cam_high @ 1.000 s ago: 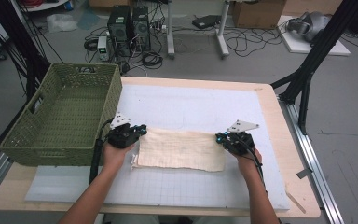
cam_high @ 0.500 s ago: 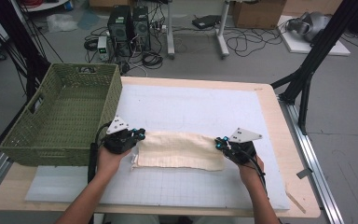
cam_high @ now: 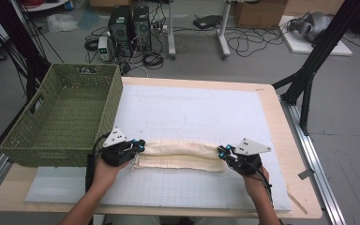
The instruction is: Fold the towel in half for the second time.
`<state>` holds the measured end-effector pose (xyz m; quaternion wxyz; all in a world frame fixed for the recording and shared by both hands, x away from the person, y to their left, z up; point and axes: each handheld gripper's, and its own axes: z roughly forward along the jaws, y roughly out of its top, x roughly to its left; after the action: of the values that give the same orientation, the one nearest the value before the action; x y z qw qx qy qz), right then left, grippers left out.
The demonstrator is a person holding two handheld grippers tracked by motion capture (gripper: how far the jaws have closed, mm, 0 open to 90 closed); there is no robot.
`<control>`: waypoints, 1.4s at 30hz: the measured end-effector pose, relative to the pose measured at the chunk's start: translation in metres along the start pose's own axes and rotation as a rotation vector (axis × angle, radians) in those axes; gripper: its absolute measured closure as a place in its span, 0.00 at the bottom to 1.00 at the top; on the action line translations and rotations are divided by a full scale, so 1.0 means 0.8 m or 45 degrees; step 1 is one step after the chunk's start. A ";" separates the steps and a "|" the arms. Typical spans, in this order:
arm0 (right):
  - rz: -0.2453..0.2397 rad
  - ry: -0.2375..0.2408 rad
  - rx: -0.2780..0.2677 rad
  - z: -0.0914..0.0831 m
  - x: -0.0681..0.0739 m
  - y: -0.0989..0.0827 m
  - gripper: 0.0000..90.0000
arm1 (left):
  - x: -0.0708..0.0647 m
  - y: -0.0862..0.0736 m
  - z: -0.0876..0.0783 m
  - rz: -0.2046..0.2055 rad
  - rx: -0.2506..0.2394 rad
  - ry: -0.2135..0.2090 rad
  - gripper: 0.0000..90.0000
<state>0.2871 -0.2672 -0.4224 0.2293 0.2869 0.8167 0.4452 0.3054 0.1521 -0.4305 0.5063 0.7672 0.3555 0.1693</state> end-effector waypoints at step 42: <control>0.104 0.006 -0.075 -0.003 0.044 0.030 0.62 | -0.025 -0.014 0.027 -0.003 0.197 -0.054 0.71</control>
<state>0.2664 -0.2344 -0.4044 0.2174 0.3121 0.7914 0.4786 0.3012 0.1262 -0.4479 0.4530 0.8070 0.3577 0.1246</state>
